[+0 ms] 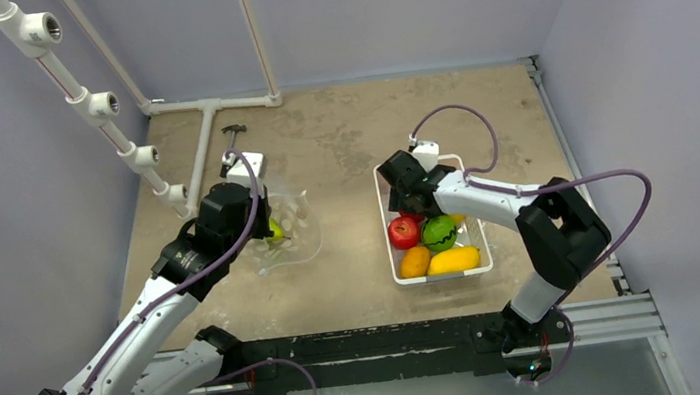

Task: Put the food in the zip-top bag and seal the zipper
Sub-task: Pick up the fake fruit from the bin, then place the fake fruit in the zipper food storage bag.

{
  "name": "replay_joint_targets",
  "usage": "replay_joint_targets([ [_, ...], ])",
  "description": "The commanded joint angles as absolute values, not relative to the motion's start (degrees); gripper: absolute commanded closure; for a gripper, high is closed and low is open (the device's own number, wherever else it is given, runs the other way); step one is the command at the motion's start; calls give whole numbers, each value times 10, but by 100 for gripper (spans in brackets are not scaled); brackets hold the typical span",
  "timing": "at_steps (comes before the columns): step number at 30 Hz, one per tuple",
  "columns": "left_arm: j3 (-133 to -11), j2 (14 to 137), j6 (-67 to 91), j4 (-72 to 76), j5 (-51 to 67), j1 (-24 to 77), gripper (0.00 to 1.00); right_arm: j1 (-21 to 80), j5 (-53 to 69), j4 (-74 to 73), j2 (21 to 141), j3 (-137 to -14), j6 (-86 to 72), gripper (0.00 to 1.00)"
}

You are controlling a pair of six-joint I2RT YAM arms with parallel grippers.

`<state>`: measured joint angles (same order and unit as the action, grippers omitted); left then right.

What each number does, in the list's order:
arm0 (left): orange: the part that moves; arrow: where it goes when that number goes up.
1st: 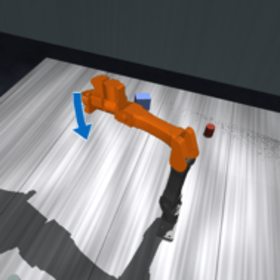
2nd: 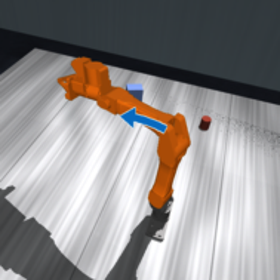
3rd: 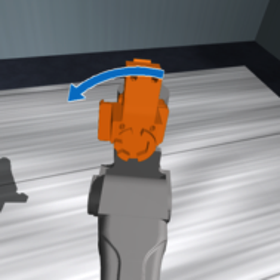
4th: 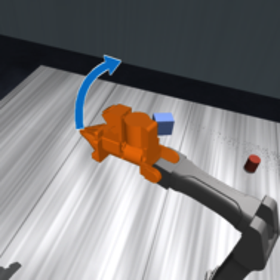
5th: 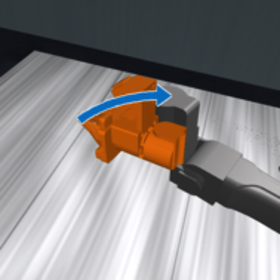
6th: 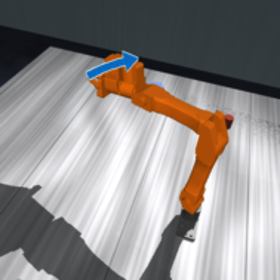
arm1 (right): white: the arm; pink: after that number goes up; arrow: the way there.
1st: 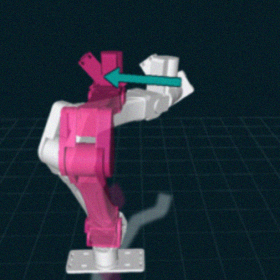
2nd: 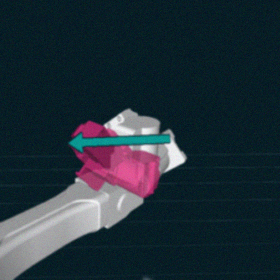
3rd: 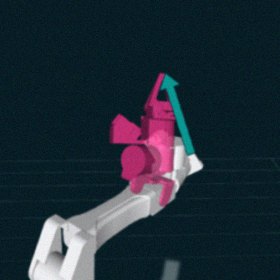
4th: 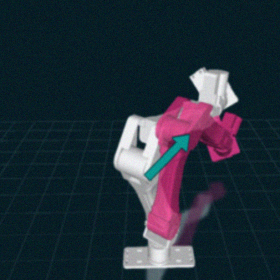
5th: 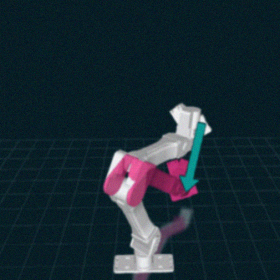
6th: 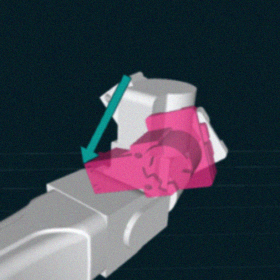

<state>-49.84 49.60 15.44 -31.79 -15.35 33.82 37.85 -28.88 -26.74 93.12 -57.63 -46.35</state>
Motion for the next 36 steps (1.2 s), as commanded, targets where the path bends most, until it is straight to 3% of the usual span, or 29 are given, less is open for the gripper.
replay_joint_targets([
  [1,-497,494,153,-294,-151,338,100,377,-295,-274,899,-591,-460,71],
  [13,-497,495,153,-294,-152,338,100,379,-288,-271,819,-642,-447,87],
  [36,-496,500,153,-293,-152,338,100,507,-35,-32,721,-625,-315,91],
])
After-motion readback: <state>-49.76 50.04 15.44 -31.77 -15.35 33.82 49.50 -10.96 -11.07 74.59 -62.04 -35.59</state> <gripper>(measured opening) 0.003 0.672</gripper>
